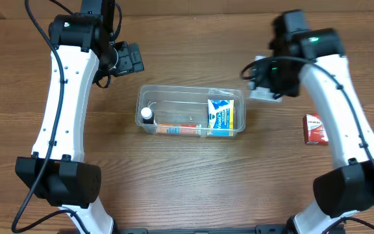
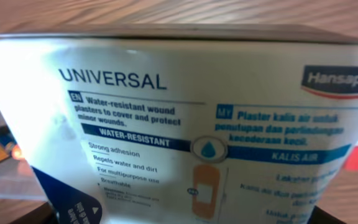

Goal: Pack container
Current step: 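Grasp the white bandage box with the right gripper, then lower the white bandage box into the container beside the VapoDrops box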

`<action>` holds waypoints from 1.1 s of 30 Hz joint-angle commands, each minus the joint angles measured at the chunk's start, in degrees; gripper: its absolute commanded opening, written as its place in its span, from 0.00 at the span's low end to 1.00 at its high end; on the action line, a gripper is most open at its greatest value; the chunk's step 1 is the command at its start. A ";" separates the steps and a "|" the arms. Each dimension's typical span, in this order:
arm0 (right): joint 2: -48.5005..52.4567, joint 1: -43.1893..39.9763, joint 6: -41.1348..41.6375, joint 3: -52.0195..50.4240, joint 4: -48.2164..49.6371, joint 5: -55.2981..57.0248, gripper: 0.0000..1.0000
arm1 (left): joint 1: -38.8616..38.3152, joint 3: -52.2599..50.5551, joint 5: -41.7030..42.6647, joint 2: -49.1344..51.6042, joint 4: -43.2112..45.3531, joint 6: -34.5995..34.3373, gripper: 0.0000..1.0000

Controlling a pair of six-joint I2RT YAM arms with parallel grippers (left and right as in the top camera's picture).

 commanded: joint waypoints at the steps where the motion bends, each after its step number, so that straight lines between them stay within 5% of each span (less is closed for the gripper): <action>1: -0.35 6.75 4.20 -1.62 2.45 -0.50 0.79 | -0.17 1.46 -0.37 -1.90 -0.31 0.26 1.00; 14: -0.28 11.76 7.34 -17.14 14.21 -0.48 0.82 | -0.17 1.46 -0.37 -1.90 -0.52 0.26 1.00; 23: -1.18 11.76 5.81 -13.88 15.37 3.63 0.80 | -0.17 1.46 -0.37 -1.90 -0.66 0.28 1.00; 30: -11.30 11.76 5.40 -10.84 12.63 -0.68 0.73 | -0.17 1.46 -0.37 -1.77 -0.61 0.28 1.00; 32: -11.76 11.78 5.44 -10.88 9.94 -4.46 0.60 | -0.17 1.46 -0.37 -1.77 -0.42 0.26 1.00; 33: -11.54 11.87 5.44 -11.30 8.48 -5.97 0.41 | -0.17 1.46 -0.37 -1.77 -0.37 0.26 1.00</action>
